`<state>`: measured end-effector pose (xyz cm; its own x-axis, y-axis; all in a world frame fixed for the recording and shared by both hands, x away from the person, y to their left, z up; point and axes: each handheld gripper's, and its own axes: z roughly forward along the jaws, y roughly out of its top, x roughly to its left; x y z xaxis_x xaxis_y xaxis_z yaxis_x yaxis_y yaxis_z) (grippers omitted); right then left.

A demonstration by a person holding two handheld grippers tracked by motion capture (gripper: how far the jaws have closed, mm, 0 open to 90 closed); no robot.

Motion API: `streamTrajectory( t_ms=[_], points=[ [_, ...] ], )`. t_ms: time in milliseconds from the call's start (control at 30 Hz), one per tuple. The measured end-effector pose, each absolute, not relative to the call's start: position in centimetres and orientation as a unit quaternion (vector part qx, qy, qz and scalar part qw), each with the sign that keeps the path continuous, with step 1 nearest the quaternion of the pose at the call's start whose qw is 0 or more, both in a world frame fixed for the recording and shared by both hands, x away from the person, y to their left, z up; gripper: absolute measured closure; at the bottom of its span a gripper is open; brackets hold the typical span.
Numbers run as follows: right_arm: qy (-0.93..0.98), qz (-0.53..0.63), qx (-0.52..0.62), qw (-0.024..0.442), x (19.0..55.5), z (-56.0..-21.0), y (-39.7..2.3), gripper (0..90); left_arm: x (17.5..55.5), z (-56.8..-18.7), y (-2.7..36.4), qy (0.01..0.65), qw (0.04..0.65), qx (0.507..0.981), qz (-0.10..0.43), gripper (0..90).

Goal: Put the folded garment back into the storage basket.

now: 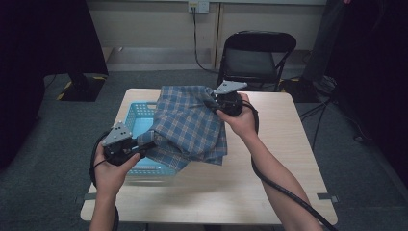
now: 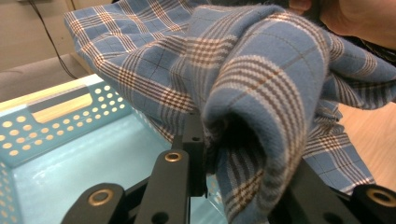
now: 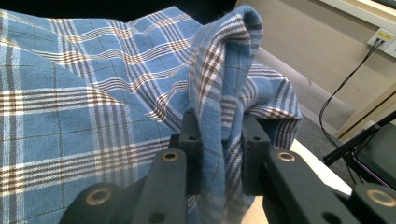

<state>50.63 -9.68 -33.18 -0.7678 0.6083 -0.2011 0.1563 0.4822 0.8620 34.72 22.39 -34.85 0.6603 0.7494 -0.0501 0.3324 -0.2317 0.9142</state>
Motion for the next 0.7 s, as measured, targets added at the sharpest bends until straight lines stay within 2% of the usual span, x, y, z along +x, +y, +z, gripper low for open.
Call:
streamTrajectory(
  t_ms=[700],
  points=[
    [0.821, 0.466, 0.230, 0.237, 51.8, -33.7, -5.9, 76.3, 34.9, -35.5, 25.8, 0.391, 0.509, 0.732, 0.227, 77.1]
  ],
)
